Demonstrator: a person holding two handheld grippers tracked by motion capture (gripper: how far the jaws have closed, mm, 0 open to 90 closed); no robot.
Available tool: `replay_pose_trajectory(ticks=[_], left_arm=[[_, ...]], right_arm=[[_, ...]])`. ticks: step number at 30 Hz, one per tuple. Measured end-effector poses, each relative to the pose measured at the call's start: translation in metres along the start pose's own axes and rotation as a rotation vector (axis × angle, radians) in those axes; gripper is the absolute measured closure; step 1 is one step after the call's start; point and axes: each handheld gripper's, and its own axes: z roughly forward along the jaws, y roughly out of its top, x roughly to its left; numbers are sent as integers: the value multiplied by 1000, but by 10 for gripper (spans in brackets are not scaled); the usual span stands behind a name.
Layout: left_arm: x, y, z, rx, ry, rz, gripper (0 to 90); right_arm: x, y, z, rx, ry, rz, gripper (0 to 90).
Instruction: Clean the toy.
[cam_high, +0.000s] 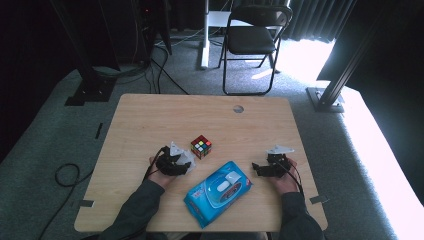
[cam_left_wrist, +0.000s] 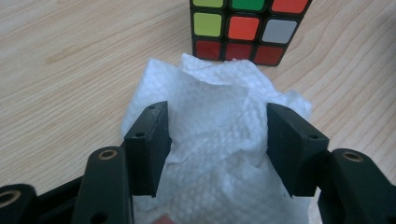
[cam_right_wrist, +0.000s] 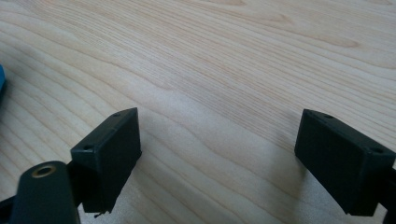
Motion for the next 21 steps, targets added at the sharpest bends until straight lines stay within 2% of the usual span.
replay_pose_trajectory(ticks=[1,3,4,5,7,9,12,17,18,21], left_arm=[[0,0,0,-1,4,-1,444],[1,-1,-1,-1,11,-3,489],[1,-1,-2,-1,7,-4,520],[2,-1,-2,-1,-10,-8,574],[3,-2,-3,-4,-12,-2,624],[4,-3,-4,-4,-7,-2,720],[6,-4,-6,-2,-11,-4,818],[8,-5,-9,-10,-3,-11,853],[9,-6,-12,-18,0,-12,855],[12,-6,-16,-25,2,-17,857]], right_arm=[[-1,1,-2,4,-2,20,258],[-5,4,-4,-1,34,77,290],[-6,5,-5,-7,43,88,299],[-5,7,-6,-9,43,83,300],[-2,11,-8,-15,47,62,303],[4,17,-9,-20,48,40,303],[11,27,-10,-48,94,35,298],[22,39,-6,-48,117,12,272],[28,45,-4,-53,128,-9,266],[36,55,-1,-59,142,-34,263]])
